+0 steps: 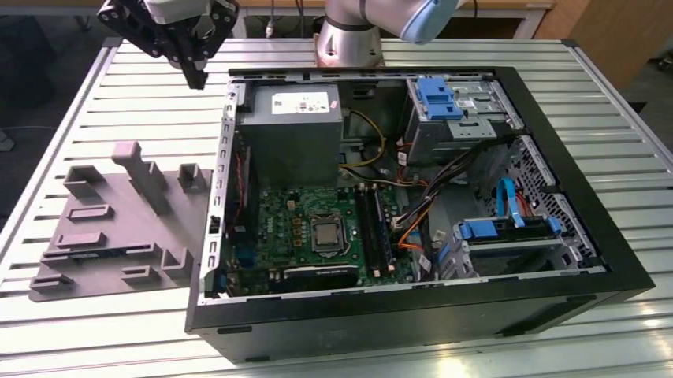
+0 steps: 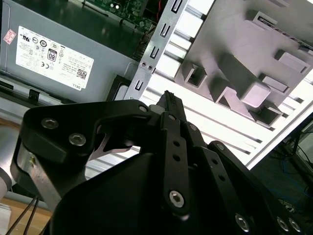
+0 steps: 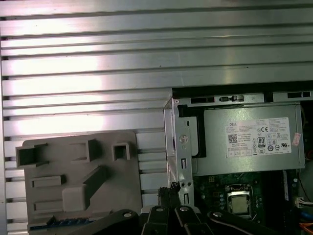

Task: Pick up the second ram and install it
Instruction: 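Reach for the second ram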

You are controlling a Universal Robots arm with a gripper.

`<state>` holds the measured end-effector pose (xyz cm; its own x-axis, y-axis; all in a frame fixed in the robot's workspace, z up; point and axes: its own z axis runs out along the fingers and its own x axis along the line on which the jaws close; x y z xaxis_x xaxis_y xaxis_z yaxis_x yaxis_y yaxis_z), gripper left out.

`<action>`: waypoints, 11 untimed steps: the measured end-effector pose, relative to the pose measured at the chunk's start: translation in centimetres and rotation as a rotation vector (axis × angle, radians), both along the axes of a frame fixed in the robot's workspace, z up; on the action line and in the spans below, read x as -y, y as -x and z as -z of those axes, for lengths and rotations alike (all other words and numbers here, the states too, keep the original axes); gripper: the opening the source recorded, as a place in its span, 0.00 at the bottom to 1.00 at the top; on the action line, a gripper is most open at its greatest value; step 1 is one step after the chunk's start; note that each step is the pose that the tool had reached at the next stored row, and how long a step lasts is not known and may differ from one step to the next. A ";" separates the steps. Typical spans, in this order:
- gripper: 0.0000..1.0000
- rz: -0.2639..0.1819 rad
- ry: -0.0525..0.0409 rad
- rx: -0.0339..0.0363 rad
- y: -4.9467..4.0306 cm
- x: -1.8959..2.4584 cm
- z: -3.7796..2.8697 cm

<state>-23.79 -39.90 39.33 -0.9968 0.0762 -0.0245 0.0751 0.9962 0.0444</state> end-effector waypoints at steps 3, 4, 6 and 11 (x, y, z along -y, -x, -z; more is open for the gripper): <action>0.11 0.000 0.0000 0.0000 0.16 0.00 0.00; 0.11 0.000 0.0000 0.0000 0.22 0.00 0.00; 0.11 0.000 0.0000 0.0000 0.33 0.00 0.00; 0.11 0.000 0.0000 0.0000 0.62 0.00 0.00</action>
